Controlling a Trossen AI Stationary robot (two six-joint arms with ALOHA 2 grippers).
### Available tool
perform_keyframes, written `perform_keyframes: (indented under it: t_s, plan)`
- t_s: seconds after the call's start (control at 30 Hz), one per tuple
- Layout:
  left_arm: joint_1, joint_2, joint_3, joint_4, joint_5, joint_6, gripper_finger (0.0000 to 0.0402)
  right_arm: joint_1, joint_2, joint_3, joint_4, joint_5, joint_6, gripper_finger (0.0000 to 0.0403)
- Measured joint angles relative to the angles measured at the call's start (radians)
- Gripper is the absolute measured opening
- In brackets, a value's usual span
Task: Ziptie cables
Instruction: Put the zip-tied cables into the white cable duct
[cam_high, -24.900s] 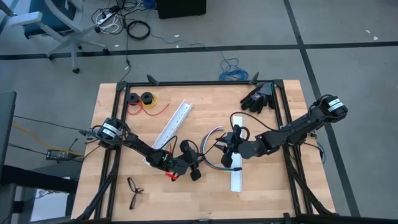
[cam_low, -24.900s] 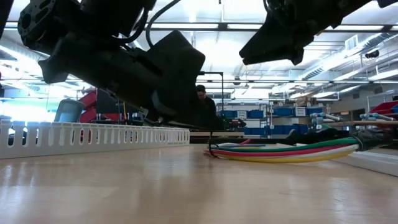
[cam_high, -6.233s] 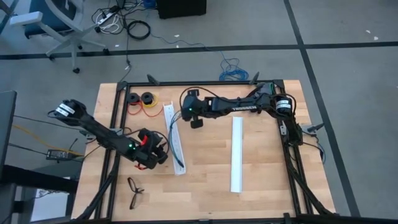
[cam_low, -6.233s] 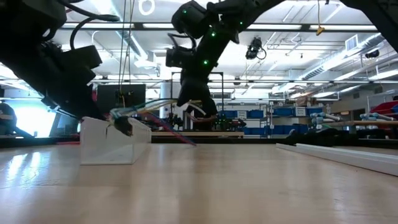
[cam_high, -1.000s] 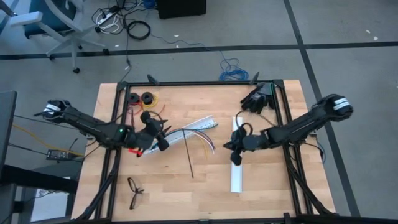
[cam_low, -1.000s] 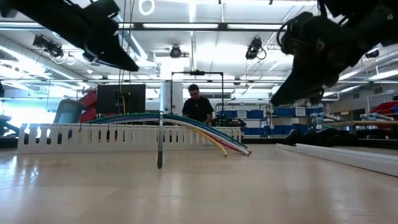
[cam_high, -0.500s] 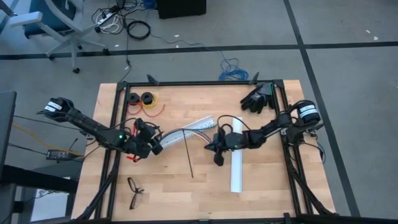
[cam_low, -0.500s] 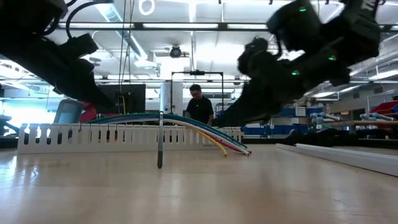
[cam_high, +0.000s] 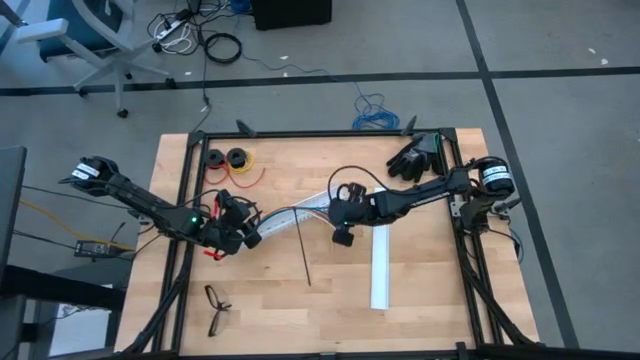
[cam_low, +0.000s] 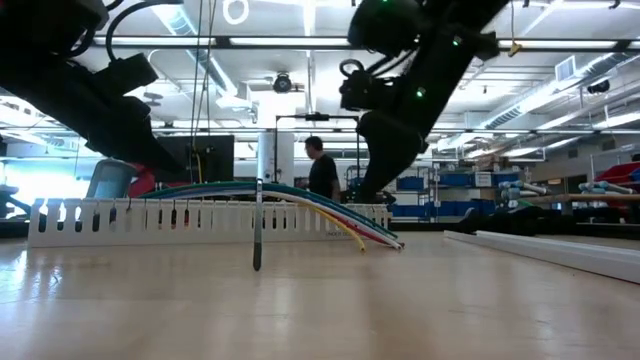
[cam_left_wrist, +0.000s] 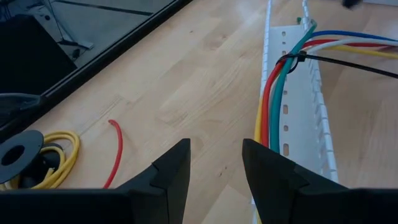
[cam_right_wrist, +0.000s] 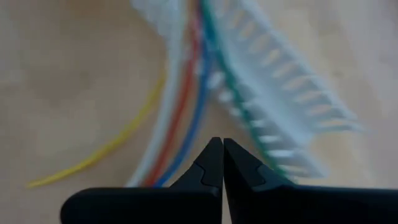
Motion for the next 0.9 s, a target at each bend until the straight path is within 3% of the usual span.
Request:
perform_keyframes:
  t_s: [0.23,0.5,0.67,0.9]
  plan:
    - [0.0,0.0,0.0,0.0,0.0,0.0,0.0156,-0.005,0.0,0.031,-0.061,0.009,0.003,0.0044]
    - [0.0,0.0,0.0,0.0,0.0,-0.001,0.0156,-0.029,0.0,0.03,-0.079,-0.02,0.041,0.016]
    - [0.0,0.0,0.001,0.0,0.0,-0.001,0.0156,-0.047,0.0,0.022,-0.034,-0.136,-0.032,0.022]
    - [0.0,0.0,0.001,0.0,0.0,-0.001,0.0156,-0.082,0.0,-0.021,0.063,-0.167,-0.067,0.0251]
